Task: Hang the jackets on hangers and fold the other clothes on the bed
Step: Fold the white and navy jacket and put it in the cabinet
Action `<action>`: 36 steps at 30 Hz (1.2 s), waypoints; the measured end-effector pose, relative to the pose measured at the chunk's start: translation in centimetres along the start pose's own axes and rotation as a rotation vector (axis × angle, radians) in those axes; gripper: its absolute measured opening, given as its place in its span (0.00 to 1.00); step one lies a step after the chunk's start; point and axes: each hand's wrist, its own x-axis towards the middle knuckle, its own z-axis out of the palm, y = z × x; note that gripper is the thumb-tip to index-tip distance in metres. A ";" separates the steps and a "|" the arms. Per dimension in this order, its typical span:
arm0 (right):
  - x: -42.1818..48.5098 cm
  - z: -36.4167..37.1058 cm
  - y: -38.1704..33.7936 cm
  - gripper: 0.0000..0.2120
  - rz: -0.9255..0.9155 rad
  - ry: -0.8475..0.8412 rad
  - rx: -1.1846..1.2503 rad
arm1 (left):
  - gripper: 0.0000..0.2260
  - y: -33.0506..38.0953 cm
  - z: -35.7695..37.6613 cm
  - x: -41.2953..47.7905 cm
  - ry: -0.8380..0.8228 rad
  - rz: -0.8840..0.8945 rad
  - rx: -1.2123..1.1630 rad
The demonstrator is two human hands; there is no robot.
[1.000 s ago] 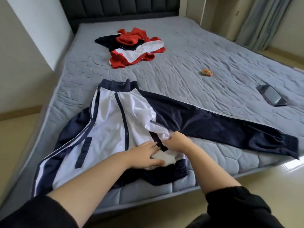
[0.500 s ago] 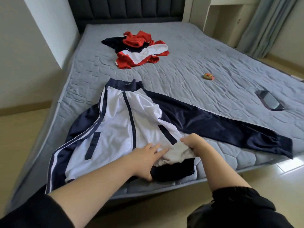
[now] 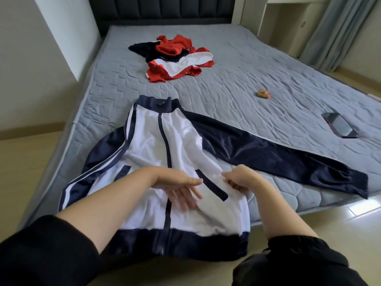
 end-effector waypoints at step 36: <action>1.4 4.5 -6.9 0.08 -0.393 0.574 0.338 | 0.24 -10.5 -3.3 2.6 1.049 -0.261 0.815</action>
